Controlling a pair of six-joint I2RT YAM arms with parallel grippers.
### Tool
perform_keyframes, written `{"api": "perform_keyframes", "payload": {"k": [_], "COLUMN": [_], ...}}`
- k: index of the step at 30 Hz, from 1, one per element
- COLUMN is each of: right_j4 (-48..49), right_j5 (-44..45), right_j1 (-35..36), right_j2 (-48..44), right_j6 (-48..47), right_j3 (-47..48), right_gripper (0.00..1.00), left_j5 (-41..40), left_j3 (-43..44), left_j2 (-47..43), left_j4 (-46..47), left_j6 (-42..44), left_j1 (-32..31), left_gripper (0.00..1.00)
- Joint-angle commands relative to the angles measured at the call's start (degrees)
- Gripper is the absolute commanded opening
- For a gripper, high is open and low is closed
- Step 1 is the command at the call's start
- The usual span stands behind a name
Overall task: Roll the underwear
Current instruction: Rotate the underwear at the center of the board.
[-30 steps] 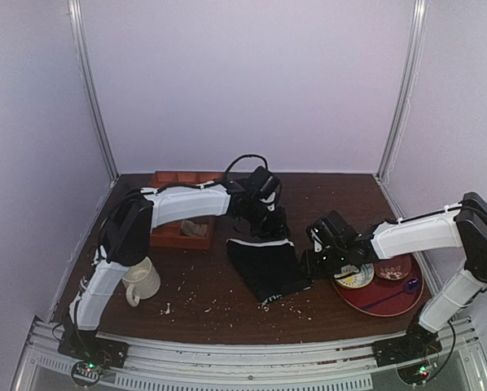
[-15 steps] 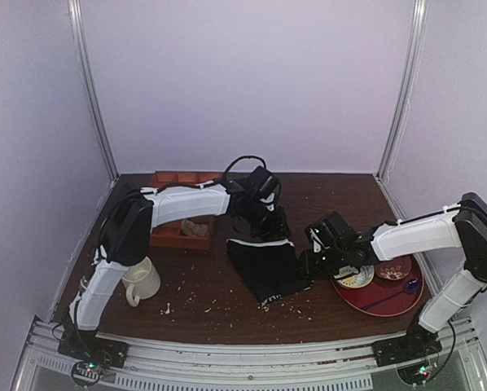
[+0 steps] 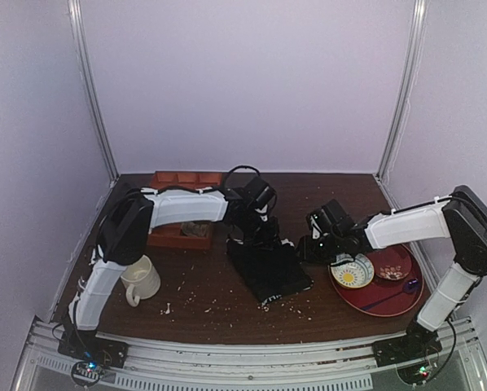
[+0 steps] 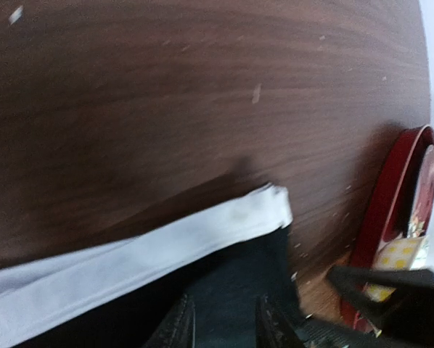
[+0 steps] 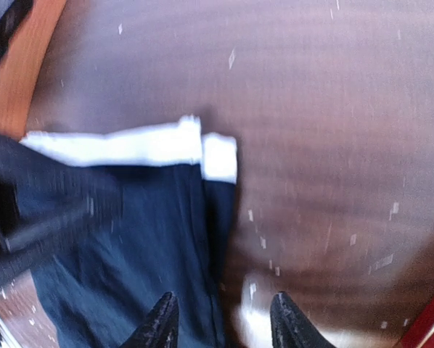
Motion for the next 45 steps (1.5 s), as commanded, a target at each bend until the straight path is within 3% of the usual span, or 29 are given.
{"api": "perform_keyframes", "payload": {"k": [1,9,14,21,29,38,45], "right_j4": [0.1,-1.77,-4.07,-5.84,-5.74,-3.31,1.24], "right_j5": [-1.21,-4.1,-5.44,-7.76,-8.79,-7.79,-5.08], "right_j1": [-1.68,-3.11,-3.17,-2.7,0.92,7.7,15.54], "right_j2": [2.39,4.9,6.04,5.26,4.76,2.76,3.04], "right_j6": [-1.67,-4.37,-5.8,-6.26,-5.06,-0.62,7.3], "right_j3": [4.11,7.45,8.4,6.77,3.69,-1.44,-2.36], "right_gripper": [0.41,0.41,0.4,0.37,0.36,0.12,0.1], "left_j5": [-2.64,-6.46,-6.43,-9.2,-12.72,-12.1,-9.51], "left_j3": [-4.43,-17.91,-24.36,-19.68,-17.14,-15.83,-12.6], "left_j2": [-7.54,-16.8,-17.1,-12.37,-11.29,-10.87,-7.98], "left_j4": [0.89,0.69,4.3,0.52,-5.18,-7.65,-7.28], "left_j6": [0.0,-1.48,-5.16,-5.3,0.18,8.84,14.56], "left_j1": [0.15,-1.34,-1.65,-1.64,-0.5,2.86,3.8], "left_gripper": [0.4,0.4,0.4,0.4,0.4,0.42,0.42]}}
